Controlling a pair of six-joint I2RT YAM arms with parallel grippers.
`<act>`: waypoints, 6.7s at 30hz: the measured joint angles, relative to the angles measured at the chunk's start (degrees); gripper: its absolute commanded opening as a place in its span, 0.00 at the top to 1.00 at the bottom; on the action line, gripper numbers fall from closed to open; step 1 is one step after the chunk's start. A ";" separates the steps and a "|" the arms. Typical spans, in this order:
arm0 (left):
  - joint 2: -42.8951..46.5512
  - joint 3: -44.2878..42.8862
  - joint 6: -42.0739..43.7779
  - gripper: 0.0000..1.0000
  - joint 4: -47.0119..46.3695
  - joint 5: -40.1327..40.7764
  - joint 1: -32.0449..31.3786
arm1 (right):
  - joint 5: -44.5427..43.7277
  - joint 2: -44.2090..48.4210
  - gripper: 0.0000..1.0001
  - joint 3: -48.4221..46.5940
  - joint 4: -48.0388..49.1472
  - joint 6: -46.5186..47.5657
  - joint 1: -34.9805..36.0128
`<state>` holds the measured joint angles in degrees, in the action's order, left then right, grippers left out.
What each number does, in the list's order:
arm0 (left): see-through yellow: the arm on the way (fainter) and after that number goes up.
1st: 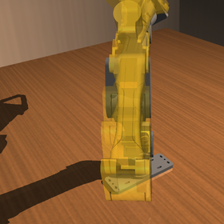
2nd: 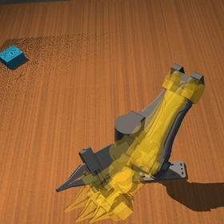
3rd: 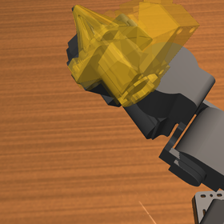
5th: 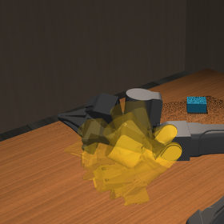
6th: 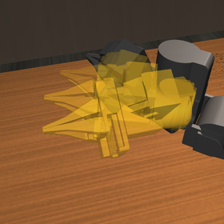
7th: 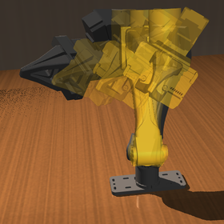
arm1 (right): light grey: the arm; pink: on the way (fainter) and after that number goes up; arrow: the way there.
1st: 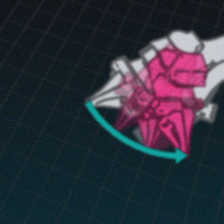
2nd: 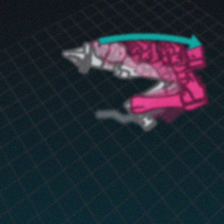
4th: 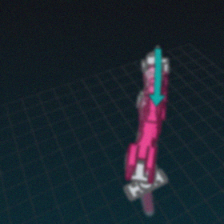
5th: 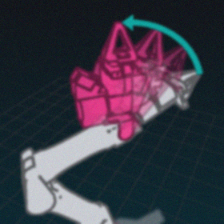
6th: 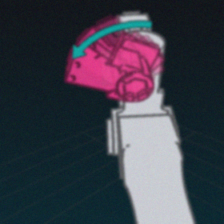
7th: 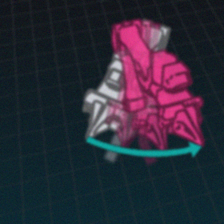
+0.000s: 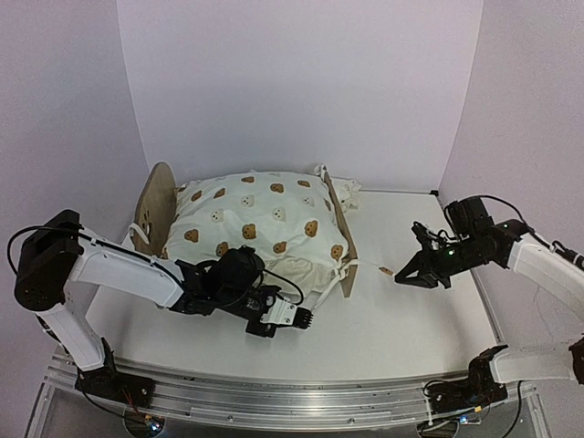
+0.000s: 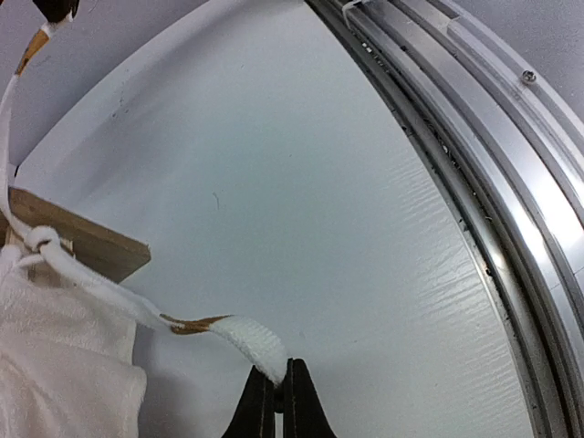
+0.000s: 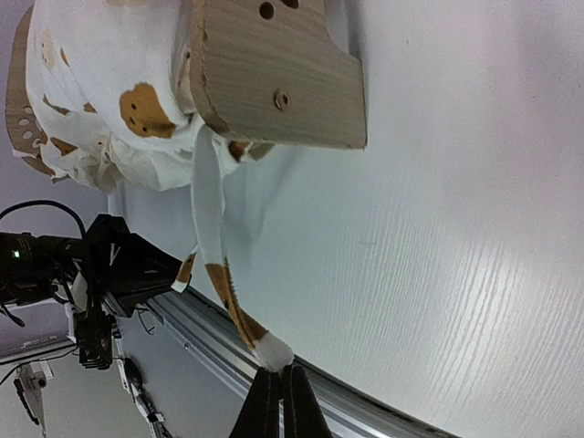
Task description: Set up the pet bed
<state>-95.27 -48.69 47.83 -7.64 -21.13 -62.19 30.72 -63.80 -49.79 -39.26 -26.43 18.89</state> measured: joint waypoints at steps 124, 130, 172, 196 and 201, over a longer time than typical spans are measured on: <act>30.81 -19.32 -38.04 0.14 35.28 23.10 48.36 | -38.60 -49.86 0.59 -48.97 -7.82 2.18 15.84; 26.86 -19.05 -38.87 0.21 38.09 23.93 50.53 | -37.81 -50.10 0.60 -48.51 -7.33 1.77 15.50; 14.17 -37.83 -40.87 0.18 45.48 -4.49 42.68 | -24.77 -44.63 0.50 -61.40 2.37 26.09 38.89; 27.43 -22.03 -43.99 0.21 46.60 0.07 48.39 | -20.38 -61.00 0.67 -67.89 16.05 28.13 42.54; 27.43 -22.03 -44.50 0.21 46.60 -0.19 48.39 | -20.87 -62.30 0.83 -66.77 16.04 28.21 42.54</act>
<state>-67.83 -70.72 3.33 38.96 -21.32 -13.80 9.85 -126.10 -116.55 -23.22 1.77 61.43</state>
